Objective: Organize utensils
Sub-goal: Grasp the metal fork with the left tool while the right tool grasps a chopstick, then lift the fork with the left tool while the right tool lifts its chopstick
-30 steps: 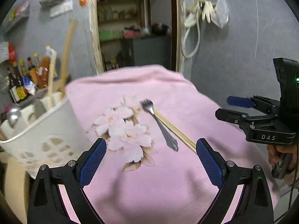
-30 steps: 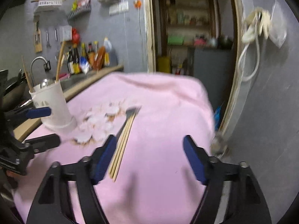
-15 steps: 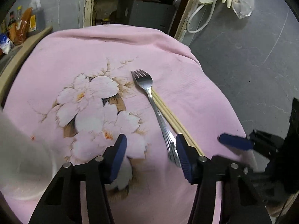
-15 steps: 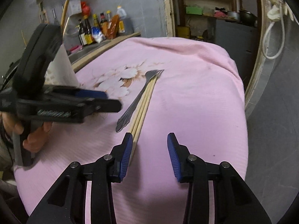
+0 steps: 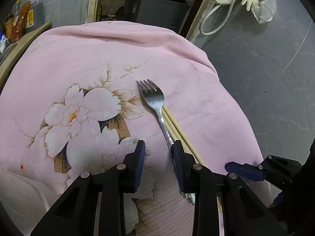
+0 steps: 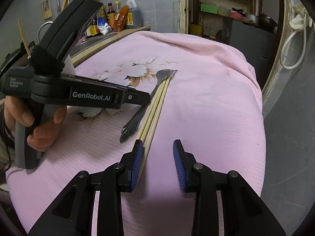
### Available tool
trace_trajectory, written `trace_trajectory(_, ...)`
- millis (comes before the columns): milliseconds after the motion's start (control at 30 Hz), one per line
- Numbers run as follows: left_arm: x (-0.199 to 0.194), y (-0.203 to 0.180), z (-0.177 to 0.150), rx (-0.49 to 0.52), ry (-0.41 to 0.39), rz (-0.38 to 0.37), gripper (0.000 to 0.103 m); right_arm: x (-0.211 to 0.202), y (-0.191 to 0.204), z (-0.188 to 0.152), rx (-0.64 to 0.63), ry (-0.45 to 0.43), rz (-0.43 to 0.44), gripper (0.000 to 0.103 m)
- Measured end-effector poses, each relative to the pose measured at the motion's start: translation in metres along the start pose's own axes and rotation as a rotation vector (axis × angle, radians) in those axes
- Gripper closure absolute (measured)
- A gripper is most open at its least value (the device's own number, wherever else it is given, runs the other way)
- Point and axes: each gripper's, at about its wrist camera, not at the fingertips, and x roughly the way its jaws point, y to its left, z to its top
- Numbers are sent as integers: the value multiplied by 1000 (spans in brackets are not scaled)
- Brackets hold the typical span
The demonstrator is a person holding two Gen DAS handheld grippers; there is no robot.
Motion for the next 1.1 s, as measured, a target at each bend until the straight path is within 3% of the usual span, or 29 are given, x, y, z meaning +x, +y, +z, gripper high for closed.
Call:
trace_trajectory(167,1,0,0,2,-3,-9,78,8,6,4,-53,17,-65,85)
trace_trajectory(233,2,0,1,2,-3,-9,78,10,6,7,-75,17,-105,100)
trace_trajectory(267,3,0,1,2,-4,-9,78,10,5,7,-79,16,-121,102)
trace_trajectory(500,10,-4,7,7,2,-2,79,5,-5,6,-77,2,-130,103)
trace_trajectory(667,12,-4,7,-10,13,-42,96,1,-8,3,-58,-8,-129,103)
trace_trajectory(933,3,-6,-3,-29,44,-38,98,-6,-7,-4,-30,-8,-133,103)
trace_trajectory(1100,-22,-7,-32,-29,80,-25,98,-22,-13,-18,22,0,-124,103)
